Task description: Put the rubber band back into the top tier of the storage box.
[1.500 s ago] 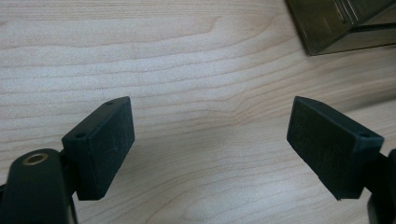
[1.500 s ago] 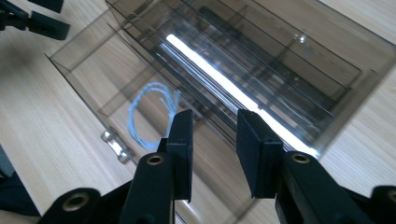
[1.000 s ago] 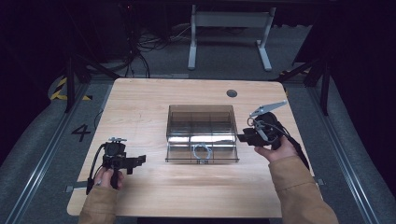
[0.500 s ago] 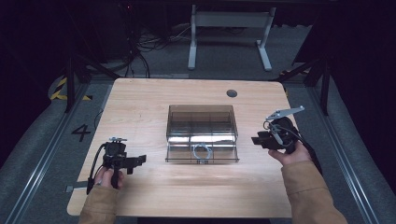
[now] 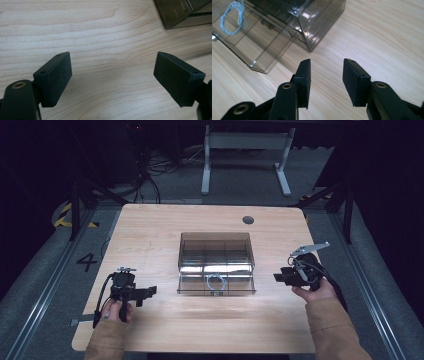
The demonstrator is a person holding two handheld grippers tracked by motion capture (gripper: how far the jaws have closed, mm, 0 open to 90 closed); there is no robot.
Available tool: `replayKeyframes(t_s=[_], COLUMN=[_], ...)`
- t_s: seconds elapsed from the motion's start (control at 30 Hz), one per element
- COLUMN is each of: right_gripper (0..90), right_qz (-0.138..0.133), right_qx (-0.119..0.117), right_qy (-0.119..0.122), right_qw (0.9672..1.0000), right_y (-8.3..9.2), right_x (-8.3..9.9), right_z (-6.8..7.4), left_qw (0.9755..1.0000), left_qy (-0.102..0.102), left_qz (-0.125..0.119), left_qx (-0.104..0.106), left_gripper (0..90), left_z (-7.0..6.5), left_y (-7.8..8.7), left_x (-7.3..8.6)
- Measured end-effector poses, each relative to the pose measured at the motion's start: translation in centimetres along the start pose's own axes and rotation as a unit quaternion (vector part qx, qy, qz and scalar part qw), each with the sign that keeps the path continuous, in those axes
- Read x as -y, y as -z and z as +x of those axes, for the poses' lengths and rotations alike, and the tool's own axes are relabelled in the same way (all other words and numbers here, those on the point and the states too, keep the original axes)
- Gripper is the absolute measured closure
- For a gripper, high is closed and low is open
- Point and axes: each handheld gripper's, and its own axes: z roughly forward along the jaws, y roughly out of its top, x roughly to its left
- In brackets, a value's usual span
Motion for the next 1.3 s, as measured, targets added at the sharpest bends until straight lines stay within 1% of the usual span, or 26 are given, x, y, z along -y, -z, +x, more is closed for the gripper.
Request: replayKeyframes(t_s=[0.23, 0.3, 0.57, 0.73, 1.07, 1.3], right_gripper=[56.9, 56.6, 55.7, 55.1, 52.7, 51.7], right_qz=[0.007, 0.008, 0.007, 0.004, 0.01, 0.011], right_qx=[0.0, 0.003, 0.0, 0.008, 0.019, 0.022], right_qy=[-0.015, -0.016, -0.021, -0.024, -0.036, -0.035], right_qw=[0.9999, 0.9998, 0.9998, 0.9997, 0.9991, 0.9991], right_y=[-1.4, -1.7, -2.9, -3.6, -4.8, -5.2], right_x=[1.5, 1.9, 3.3, 4.3, 5.8, 6.4], right_z=[-0.7, -0.8, -1.2, -1.4, -1.4, -1.0], left_qw=[1.0, 1.0, 1.0, 1.0, 1.0, 1.0], left_qy=[0.001, 0.0, 0.001, 0.001, 0.001, 0.0], left_qz=[0.0, 0.0, 0.0, 0.0, 0.0, 0.0], left_qx=[0.0, 0.0, -0.001, -0.001, -0.002, -0.002], left_gripper=[15.8, 15.8, 15.8, 15.8, 15.8, 15.8], left_z=[0.0, 0.0, 0.0, 0.0, 0.0, 0.0], left_y=[0.0, 0.0, 0.0, 0.0, 0.0, 0.0], left_x=[0.0, 0.0, 0.0, 0.0, 0.0, 0.0])
